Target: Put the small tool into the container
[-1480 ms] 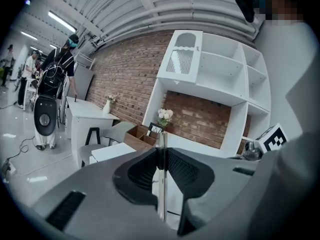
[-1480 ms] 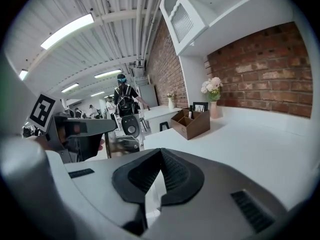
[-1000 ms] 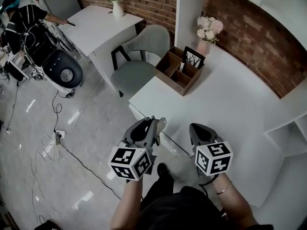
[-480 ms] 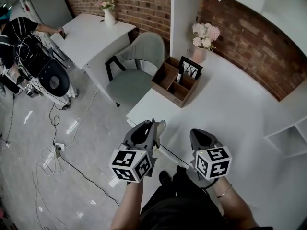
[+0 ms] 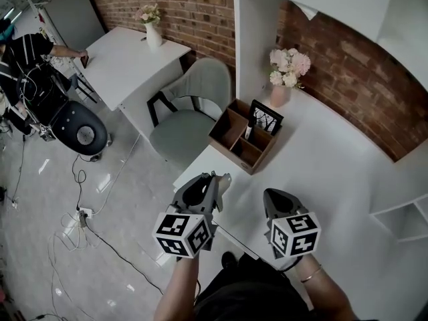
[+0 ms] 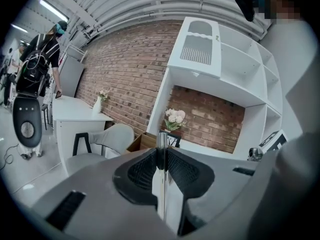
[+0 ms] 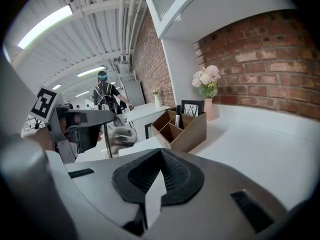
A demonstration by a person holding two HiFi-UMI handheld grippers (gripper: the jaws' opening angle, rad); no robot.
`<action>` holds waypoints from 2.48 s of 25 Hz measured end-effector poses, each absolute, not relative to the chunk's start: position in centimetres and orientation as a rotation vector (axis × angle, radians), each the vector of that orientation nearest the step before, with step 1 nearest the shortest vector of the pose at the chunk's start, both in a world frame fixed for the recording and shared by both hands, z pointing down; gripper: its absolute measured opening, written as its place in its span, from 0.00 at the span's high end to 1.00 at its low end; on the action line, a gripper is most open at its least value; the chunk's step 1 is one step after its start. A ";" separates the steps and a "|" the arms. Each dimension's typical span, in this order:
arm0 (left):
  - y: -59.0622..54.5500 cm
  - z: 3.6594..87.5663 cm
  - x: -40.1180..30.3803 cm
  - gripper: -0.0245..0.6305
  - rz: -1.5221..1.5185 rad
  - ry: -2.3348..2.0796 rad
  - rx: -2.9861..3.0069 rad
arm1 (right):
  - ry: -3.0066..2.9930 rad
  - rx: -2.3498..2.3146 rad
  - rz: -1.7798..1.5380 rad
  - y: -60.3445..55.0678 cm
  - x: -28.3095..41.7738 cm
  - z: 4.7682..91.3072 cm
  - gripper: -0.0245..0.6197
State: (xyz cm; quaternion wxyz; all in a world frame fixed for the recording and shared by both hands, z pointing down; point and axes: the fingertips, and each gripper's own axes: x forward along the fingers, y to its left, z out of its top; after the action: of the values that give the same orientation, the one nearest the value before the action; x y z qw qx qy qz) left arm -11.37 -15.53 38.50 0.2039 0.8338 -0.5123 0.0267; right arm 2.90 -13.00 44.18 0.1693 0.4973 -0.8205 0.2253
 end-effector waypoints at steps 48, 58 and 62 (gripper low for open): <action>-36.1 37.1 -8.1 0.86 0.075 -1.526 2.416 | -2.294 1.371 0.719 -19.3 3.0 48.5 0.96; -35.2 40.0 -7.4 0.86 0.201 -1.513 2.400 | -2.298 1.383 0.703 -19.2 3.8 48.0 0.96; -35.1 41.0 -7.5 0.86 0.250 -1.506 2.389 | -2.312 1.376 0.721 -19.1 3.5 47.9 0.96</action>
State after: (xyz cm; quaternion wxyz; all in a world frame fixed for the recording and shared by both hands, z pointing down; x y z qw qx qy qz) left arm -7.49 -35.08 40.96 0.1526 0.8327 -0.5251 0.0870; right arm 3.53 -19.12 47.91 0.1770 0.4862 -0.8170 0.2546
